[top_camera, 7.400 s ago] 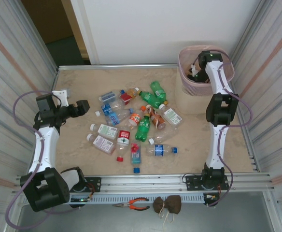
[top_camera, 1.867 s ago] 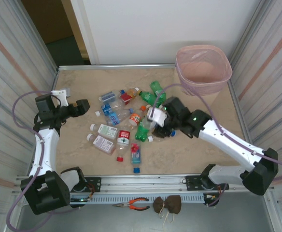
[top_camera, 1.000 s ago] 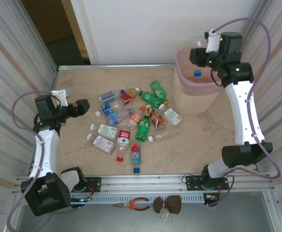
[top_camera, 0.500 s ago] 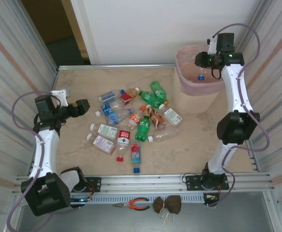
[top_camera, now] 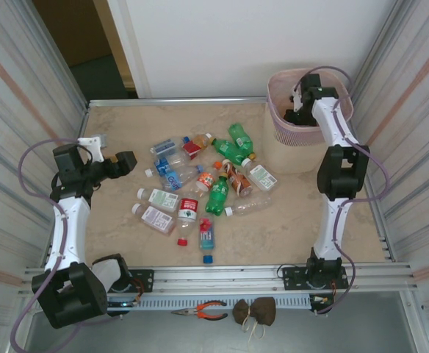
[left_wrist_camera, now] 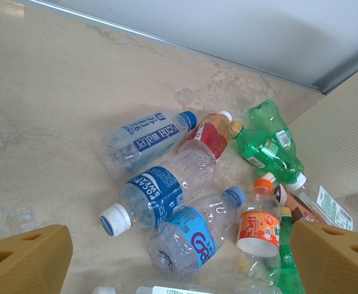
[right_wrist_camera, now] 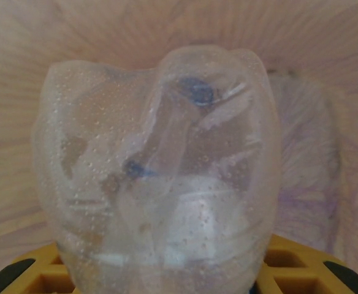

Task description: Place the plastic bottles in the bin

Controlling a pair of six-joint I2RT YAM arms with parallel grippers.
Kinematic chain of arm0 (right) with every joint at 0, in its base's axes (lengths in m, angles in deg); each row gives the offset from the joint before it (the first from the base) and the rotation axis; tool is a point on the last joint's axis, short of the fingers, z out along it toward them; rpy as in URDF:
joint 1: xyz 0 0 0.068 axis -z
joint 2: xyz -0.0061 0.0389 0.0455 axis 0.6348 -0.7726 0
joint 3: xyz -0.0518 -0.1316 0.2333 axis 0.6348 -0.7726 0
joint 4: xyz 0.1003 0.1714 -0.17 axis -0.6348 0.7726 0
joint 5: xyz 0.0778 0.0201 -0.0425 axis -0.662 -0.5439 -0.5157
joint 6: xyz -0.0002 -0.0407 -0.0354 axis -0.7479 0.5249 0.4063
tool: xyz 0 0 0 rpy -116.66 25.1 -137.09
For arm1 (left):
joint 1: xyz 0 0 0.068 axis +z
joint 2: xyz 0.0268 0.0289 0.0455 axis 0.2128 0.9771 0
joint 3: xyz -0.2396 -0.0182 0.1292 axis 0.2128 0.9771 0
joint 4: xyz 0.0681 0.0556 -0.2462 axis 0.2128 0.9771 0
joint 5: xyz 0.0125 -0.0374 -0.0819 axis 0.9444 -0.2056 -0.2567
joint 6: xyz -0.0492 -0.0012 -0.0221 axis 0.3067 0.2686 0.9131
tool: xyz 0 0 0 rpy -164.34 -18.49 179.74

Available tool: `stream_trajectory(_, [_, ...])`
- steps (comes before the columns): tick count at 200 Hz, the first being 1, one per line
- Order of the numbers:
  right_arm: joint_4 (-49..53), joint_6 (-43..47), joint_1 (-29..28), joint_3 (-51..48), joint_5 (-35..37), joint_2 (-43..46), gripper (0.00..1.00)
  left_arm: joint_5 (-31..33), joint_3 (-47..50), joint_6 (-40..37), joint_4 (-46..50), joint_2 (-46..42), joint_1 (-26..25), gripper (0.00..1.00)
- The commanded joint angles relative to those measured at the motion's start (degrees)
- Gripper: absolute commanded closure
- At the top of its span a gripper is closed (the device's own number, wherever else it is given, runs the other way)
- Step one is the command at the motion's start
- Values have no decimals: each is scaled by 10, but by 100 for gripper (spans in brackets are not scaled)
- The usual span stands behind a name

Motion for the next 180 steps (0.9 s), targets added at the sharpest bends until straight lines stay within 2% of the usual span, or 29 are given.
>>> stream_trajectory(1, [23, 17, -2, 19, 12, -22, 61, -15, -2, 1, 0, 0, 4, 8])
stream_trajectory(80, [8, 15, 0, -6, 0, -75, 52, -9, -3, -4, 6, 0, 4, 8])
stream_trajectory(127, [-14, 1, 0, -13, -10, -48, 36, -3, -4, -8, 10, 1, 5, 8])
stream_trajectory(180, [-12, -5, -4, -17, -3, 18, 34, -1, -6, -9, 13, 5, 4, 8])
